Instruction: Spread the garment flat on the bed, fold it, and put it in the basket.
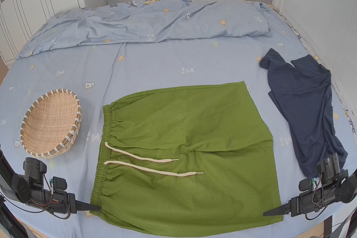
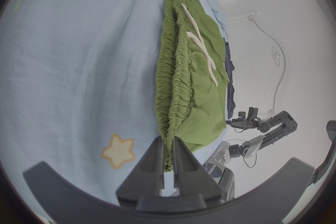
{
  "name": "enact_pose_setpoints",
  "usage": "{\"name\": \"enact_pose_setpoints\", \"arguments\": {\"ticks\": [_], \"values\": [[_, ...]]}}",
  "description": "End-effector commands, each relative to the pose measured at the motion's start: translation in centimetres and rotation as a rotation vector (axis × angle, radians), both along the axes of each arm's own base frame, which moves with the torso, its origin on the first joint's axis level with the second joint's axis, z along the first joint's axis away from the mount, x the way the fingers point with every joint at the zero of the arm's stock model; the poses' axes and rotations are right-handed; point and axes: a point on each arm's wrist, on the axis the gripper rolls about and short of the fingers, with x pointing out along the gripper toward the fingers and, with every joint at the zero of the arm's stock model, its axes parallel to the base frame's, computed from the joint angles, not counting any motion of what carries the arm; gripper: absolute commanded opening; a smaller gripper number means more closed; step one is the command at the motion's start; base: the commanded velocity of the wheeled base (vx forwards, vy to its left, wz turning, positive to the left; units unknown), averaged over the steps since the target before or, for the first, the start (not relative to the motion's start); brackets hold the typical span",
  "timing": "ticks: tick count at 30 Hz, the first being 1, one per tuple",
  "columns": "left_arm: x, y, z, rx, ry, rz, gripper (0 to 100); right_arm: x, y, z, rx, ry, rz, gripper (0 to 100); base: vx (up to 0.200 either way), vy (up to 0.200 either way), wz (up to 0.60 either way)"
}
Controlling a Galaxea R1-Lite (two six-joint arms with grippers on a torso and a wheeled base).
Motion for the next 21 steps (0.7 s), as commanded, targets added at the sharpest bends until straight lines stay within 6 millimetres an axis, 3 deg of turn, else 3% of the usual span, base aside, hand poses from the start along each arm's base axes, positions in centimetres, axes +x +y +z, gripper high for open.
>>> {"name": "enact_pose_setpoints", "arguments": {"ticks": [1,5,6,21], "values": [[-0.03,0.05,-0.07,0.003,-0.003,-0.003,0,-0.01,0.29,-0.41,-0.003,0.029,0.017,100,0.0,0.0,0.0],[-0.03,0.07,-0.07,0.003,-0.003,-0.001,0,-0.01,0.26,-0.41,-0.002,0.03,0.015,100,0.0,0.0,0.0],[-0.03,0.07,-0.07,0.003,-0.003,-0.001,0,-0.01,0.27,-0.41,0.0,0.03,0.016,0,0.0,0.0,0.0],[-0.38,0.09,-0.08,0.004,0.006,0.005,0,-0.04,0.13,-0.42,0.004,0.033,0.01,0,0.0,0.0,0.0]]}}
